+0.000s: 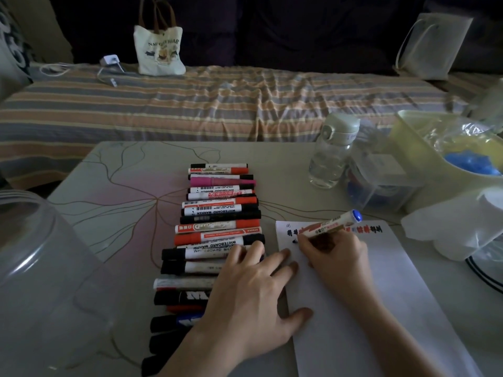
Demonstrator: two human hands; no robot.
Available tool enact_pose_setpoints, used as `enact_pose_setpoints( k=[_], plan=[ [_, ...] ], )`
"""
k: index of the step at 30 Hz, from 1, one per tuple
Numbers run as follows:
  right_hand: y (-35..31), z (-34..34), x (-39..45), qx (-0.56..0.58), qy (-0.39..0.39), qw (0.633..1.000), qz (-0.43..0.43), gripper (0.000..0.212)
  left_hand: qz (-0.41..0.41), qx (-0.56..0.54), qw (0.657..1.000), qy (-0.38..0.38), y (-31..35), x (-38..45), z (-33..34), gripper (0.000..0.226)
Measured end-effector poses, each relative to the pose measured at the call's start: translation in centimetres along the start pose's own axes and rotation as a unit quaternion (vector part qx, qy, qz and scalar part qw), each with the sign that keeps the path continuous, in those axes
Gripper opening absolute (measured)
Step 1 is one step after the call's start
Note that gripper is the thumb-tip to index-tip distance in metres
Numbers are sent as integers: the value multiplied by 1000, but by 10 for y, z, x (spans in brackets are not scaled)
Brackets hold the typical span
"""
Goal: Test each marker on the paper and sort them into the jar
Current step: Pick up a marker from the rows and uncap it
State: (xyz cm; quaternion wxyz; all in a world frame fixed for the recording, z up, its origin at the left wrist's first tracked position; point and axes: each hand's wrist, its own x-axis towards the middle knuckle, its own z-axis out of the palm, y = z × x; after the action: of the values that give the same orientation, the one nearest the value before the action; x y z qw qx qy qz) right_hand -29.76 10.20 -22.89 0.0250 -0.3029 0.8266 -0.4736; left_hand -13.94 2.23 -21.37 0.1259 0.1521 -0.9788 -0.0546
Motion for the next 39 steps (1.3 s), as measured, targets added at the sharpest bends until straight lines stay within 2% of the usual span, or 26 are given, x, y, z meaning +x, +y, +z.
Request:
enact_pose_setpoints(
  k=[3,8,15,24,31,36,39],
  plan=[
    [-2,-3,0,12,-8,1000,11,13,0,-3,1000,2,0,0,-1,65],
    [1,-1,1,7,-14,1000,16,9,1,6,1000,4,0,0,0,65],
    [1,2,1,-9,17,1000,6,8,0,7,1000,-6,0,-1,-1,67],
    [2,2,0,-5,0,1000,-10,5,0,16,1000,-12,0,0,1,67],
    [2,3,1,-17,18,1000,2,12,4,18,1000,-7,-1,0,2,67],
    [-3,2,-2,2,15,1000,9,10,5,15,1000,-10,-1,-1,2,66],
    [-2,-2,1,60,21,997,49,14,3,18,1000,-24,0,-1,0,67]
  ],
)
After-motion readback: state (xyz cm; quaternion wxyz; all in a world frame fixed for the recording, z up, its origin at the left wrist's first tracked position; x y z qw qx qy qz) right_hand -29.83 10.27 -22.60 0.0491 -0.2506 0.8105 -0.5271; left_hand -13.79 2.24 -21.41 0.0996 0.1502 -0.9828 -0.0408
